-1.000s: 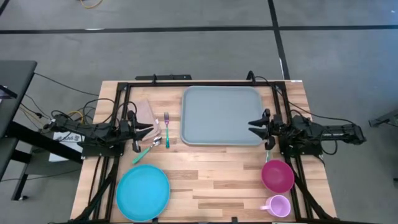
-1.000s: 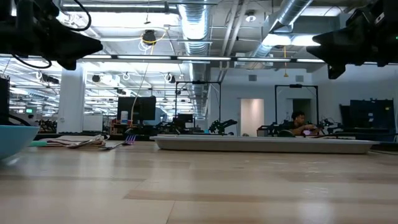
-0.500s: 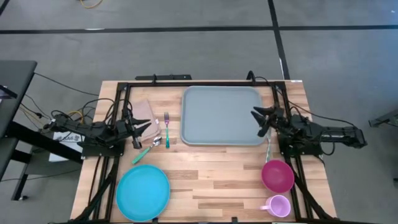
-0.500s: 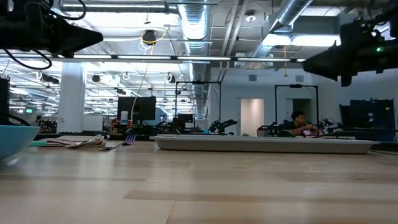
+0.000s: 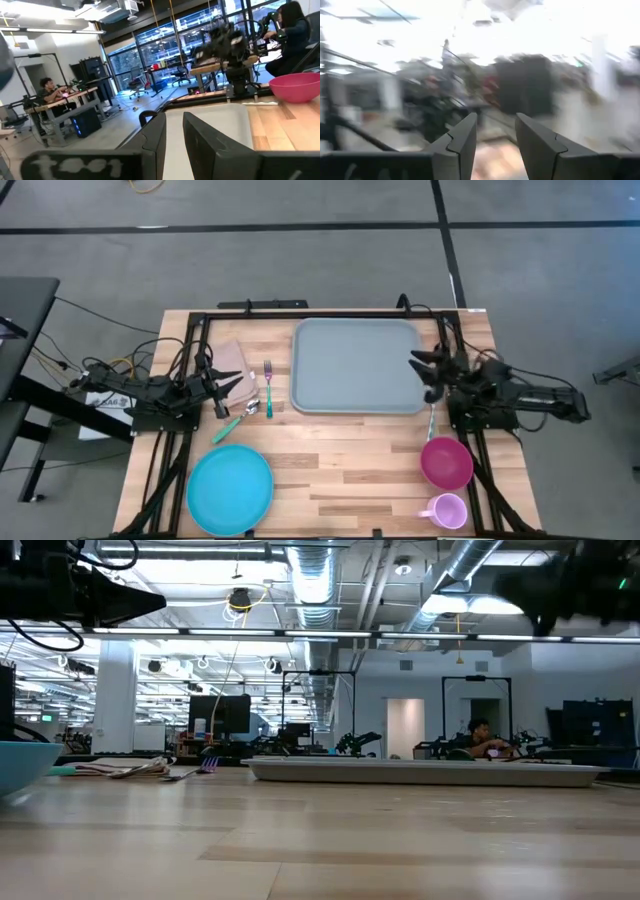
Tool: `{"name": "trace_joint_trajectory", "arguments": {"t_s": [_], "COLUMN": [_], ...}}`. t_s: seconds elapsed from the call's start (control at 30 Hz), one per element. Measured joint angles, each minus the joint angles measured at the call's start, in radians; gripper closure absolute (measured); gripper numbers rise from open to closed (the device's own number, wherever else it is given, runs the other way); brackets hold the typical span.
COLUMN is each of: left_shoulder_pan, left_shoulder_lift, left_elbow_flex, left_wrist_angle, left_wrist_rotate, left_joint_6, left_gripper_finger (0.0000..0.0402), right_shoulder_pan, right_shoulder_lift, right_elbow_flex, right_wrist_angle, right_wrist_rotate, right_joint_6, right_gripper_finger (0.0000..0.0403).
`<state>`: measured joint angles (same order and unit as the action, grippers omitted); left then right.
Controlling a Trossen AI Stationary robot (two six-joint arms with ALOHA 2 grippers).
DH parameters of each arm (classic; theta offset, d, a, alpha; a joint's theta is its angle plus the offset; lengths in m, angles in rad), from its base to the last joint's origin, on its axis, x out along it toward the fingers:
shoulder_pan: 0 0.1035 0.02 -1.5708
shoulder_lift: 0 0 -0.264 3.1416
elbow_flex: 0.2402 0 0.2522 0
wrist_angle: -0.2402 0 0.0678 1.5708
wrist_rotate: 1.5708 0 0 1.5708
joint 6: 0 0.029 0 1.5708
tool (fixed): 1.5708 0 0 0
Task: Set up tray
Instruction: Put the pink cup on the top right of the gray serving tray
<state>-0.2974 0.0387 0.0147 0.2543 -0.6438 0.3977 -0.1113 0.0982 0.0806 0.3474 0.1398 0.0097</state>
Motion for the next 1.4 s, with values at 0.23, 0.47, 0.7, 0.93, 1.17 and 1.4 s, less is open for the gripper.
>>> {"name": "trace_joint_trajectory", "arguments": {"t_s": [0.23,0.47,0.7,0.93,1.17,1.4], "left_shoulder_pan": [0.0,0.0,0.0,0.0,0.0,0.0], "left_shoulder_lift": [0.0,0.0,0.0,0.0,0.0,0.0], "left_elbow_flex": [0.0,0.0,0.0,0.0,0.001,0.001], "left_wrist_angle": [0.0,0.0,-0.002,-0.003,-0.065,-0.088], "left_wrist_rotate": [0.0,0.0,0.0,0.0,0.01,0.012], "left_joint_6": [0.0,-0.014,-0.081,-0.077,-0.264,-0.42], "left_gripper_finger": [0.0345,0.0345,0.0345,0.0345,0.0345,0.0345], "right_shoulder_pan": [0.121,0.257,0.412,0.49,0.612,0.785], "right_shoulder_lift": [0.098,0.414,0.752,1.057,1.264,1.368], "right_elbow_flex": [0.291,0.595,0.852,1.135,1.238,1.238], "right_wrist_angle": [-0.145,-0.358,-0.688,-1.326,-1.704,-1.681], "right_wrist_rotate": [-0.029,-0.029,-0.012,-0.079,-0.381,-0.421], "right_joint_6": [-0.019,-0.018,0.089,0.718,1.185,1.317], "right_gripper_finger": [0.0274,0.0274,0.0274,0.0274,0.0274,0.0274]}}
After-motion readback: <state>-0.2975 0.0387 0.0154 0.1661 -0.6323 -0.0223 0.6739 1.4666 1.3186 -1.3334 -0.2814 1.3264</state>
